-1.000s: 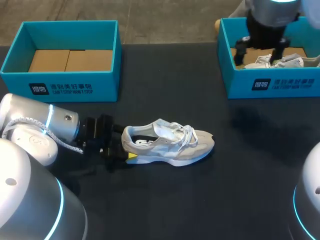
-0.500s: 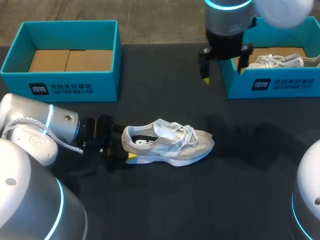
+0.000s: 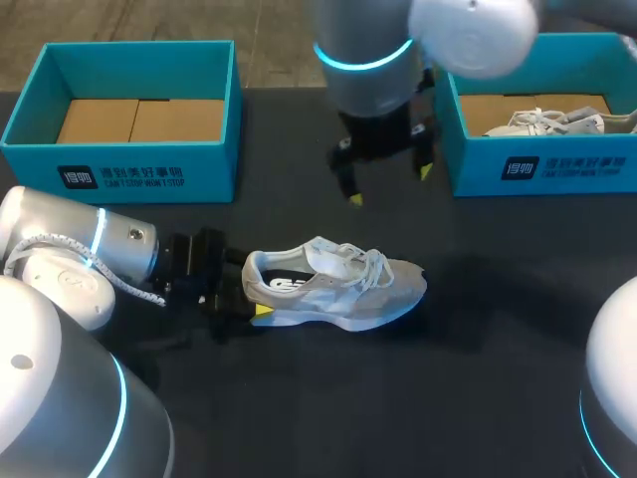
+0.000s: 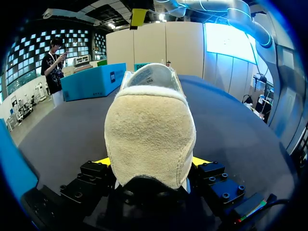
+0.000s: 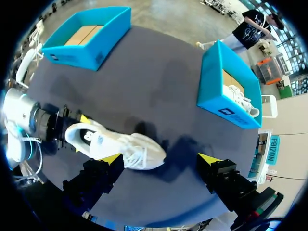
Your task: Take the shoe out of the shoebox, open the shoe tongue, remove and reinsert the insole, then place the shoe into the shoebox
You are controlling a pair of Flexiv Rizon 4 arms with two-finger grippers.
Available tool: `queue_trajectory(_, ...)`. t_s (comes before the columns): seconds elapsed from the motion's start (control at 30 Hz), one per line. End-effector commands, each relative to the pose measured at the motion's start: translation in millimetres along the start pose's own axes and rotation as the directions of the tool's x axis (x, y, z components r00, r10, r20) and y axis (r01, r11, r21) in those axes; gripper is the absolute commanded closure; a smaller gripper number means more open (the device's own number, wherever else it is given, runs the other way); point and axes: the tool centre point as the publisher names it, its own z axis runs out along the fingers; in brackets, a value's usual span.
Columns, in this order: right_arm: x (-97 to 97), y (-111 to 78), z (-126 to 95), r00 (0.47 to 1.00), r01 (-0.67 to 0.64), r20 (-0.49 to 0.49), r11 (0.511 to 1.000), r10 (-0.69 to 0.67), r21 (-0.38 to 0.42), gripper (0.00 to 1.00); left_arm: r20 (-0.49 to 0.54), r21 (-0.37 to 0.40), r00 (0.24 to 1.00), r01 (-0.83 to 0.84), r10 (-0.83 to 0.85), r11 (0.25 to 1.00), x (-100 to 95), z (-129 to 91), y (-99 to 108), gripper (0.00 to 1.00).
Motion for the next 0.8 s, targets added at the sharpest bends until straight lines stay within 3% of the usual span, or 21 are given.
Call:
queue_trajectory(0.03,31.8,6.7,1.7,0.993,-0.019,0.118,0.999,0.015,0.034,0.00,-0.001,-0.004,1.000,0.000,0.000,1.000,0.1,2.3,0.7,1.00)
queue_trajectory(0.43,99.6,0.9,11.0,0.977,-0.087,0.202,0.992,0.067,0.094,0.00,-0.001,-0.004,1.000,0.000,0.000,1.000,0.1,2.3,0.7,1.00)
queue_trajectory(0.8,127.2,-0.1,31.8,0.966,-0.076,0.254,0.987,0.037,0.144,0.00,-0.001,-0.004,1.000,0.000,0.000,1.000,0.1,2.3,0.7,1.00)
